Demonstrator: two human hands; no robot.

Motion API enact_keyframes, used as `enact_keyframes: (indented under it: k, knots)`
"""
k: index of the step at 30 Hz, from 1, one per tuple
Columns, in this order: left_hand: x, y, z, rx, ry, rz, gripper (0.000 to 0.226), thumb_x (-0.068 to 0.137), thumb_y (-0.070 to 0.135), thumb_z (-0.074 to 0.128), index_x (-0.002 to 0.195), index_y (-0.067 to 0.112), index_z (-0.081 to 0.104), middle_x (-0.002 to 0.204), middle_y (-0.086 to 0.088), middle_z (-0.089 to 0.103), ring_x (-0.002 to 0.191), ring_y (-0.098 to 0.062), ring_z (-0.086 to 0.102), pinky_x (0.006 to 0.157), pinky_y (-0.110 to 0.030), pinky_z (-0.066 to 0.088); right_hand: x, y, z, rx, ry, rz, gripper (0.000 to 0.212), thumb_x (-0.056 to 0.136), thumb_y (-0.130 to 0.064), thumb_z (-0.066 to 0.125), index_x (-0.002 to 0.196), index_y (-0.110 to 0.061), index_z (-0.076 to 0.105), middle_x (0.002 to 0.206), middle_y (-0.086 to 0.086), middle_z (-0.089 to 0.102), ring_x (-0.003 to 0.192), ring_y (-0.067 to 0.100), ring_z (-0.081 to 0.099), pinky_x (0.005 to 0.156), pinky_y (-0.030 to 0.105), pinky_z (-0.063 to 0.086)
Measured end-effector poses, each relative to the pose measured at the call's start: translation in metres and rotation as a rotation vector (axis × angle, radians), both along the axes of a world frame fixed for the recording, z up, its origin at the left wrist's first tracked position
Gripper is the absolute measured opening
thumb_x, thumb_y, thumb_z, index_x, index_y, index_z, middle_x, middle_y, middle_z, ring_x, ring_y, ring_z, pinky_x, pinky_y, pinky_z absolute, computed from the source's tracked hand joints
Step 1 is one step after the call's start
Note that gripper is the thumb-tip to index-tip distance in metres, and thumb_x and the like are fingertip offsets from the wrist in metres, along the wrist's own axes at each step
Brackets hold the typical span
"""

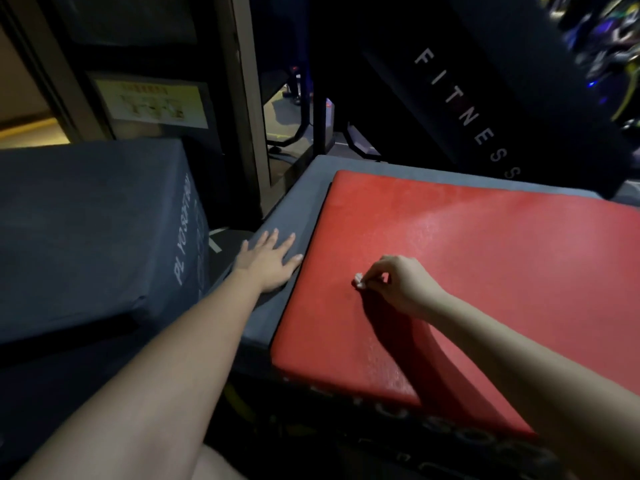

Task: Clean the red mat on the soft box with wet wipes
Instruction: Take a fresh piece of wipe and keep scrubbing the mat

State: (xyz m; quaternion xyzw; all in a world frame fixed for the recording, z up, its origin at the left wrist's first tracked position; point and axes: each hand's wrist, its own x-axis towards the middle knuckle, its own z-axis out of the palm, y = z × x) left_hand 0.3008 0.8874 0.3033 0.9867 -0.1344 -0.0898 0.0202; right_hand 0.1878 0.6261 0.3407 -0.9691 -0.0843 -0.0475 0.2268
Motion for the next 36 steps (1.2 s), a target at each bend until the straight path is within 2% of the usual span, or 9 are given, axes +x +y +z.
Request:
enact_keyframes:
  k: [4, 6, 10, 14, 18, 25, 32, 34, 36]
  knots:
    - [-0.040, 0.030, 0.003, 0.016, 0.108, -0.094, 0.065, 0.102, 0.068, 0.015, 0.160, 0.045, -0.004, 0.171, 0.003, -0.011, 0.157, -0.018, -0.010, 0.126, -0.052, -0.001, -0.054, 0.012, 0.010, -0.025, 0.133, 0.196, 0.011, 0.083, -0.036, 0.076, 0.090, -0.029, 0.079, 0.071, -0.021, 0.060, 0.066, -0.015, 0.054, 0.061, 0.006, 0.036]
    - [-0.053, 0.040, 0.002, 0.007, 0.123, -0.095, 0.064, 0.103, 0.067, 0.015, 0.160, 0.045, -0.004, 0.171, 0.004, -0.011, 0.157, -0.017, -0.009, 0.126, -0.052, -0.002, -0.065, 0.016, 0.012, -0.042, 0.139, 0.221, 0.011, 0.083, -0.036, 0.075, 0.091, -0.030, 0.078, 0.071, -0.021, 0.061, 0.067, -0.018, 0.053, 0.061, 0.007, 0.036]
    - [-0.070, 0.037, -0.001, 0.022, 0.086, -0.083, 0.060, 0.106, 0.062, 0.012, 0.160, 0.044, -0.004, 0.171, 0.004, -0.012, 0.157, -0.017, -0.010, 0.125, -0.054, -0.004, -0.072, 0.026, -0.004, 0.119, -0.041, 0.018, 0.025, 0.082, -0.052, 0.072, 0.086, -0.028, 0.077, 0.082, -0.009, 0.067, 0.071, 0.003, 0.058, 0.065, 0.020, 0.039]
    - [-0.082, 0.034, -0.010, -0.012, 0.059, -0.040, 0.058, 0.107, 0.057, 0.009, 0.161, 0.042, -0.004, 0.170, 0.003, -0.013, 0.157, -0.017, -0.012, 0.125, -0.054, -0.007, -0.094, 0.042, -0.006, 0.073, -0.028, 0.061, 0.013, 0.088, -0.030, 0.071, 0.095, -0.021, 0.078, 0.092, -0.003, 0.071, 0.080, 0.011, 0.062, 0.068, 0.021, 0.041]
    - [-0.089, 0.032, -0.010, 0.021, 0.022, -0.014, 0.057, 0.107, 0.057, 0.006, 0.161, 0.043, -0.005, 0.171, 0.005, -0.012, 0.157, -0.017, -0.009, 0.126, -0.052, -0.003, -0.120, 0.053, -0.009, 0.026, -0.016, 0.225, 0.014, 0.091, -0.022, 0.066, 0.095, -0.014, 0.076, 0.092, 0.004, 0.071, 0.082, 0.019, 0.065, 0.075, 0.031, 0.050]
    - [-0.084, 0.037, -0.016, -0.025, 0.066, -0.012, 0.056, 0.106, 0.059, 0.007, 0.158, 0.048, -0.009, 0.169, 0.007, -0.018, 0.155, -0.014, -0.018, 0.124, -0.051, -0.012, -0.119, 0.063, -0.012, -0.075, -0.094, 0.294, 0.012, 0.091, -0.028, 0.064, 0.099, -0.025, 0.072, 0.100, -0.007, 0.063, 0.088, 0.018, 0.064, 0.074, 0.035, 0.053]
    - [-0.081, 0.038, -0.019, -0.051, 0.046, -0.034, 0.056, 0.105, 0.061, 0.008, 0.158, 0.049, -0.006, 0.170, 0.008, -0.016, 0.155, -0.012, -0.016, 0.124, -0.050, -0.012, -0.055, 0.044, -0.018, 0.018, -0.155, -0.021, 0.019, 0.091, -0.042, 0.065, 0.095, -0.026, 0.073, 0.097, -0.007, 0.062, 0.088, 0.019, 0.064, 0.074, 0.037, 0.053]
    - [-0.079, 0.040, -0.021, -0.071, 0.014, -0.037, 0.056, 0.106, 0.061, 0.011, 0.159, 0.049, 0.000, 0.171, 0.009, -0.010, 0.156, -0.012, -0.011, 0.125, -0.050, -0.009, -0.047, 0.041, -0.021, 0.040, -0.116, -0.019, 0.020, 0.090, -0.043, 0.067, 0.094, -0.025, 0.074, 0.095, -0.006, 0.063, 0.087, 0.019, 0.063, 0.074, 0.038, 0.054]
    - [-0.074, 0.041, -0.021, -0.102, -0.058, -0.055, 0.053, 0.105, 0.060, 0.019, 0.157, 0.049, 0.017, 0.170, 0.006, 0.010, 0.156, -0.017, 0.006, 0.125, -0.051, 0.003, -0.043, 0.040, -0.022, -0.008, -0.110, -0.013, 0.018, 0.090, -0.042, 0.066, 0.095, -0.026, 0.073, 0.097, -0.005, 0.063, 0.088, 0.019, 0.063, 0.075, 0.039, 0.054]
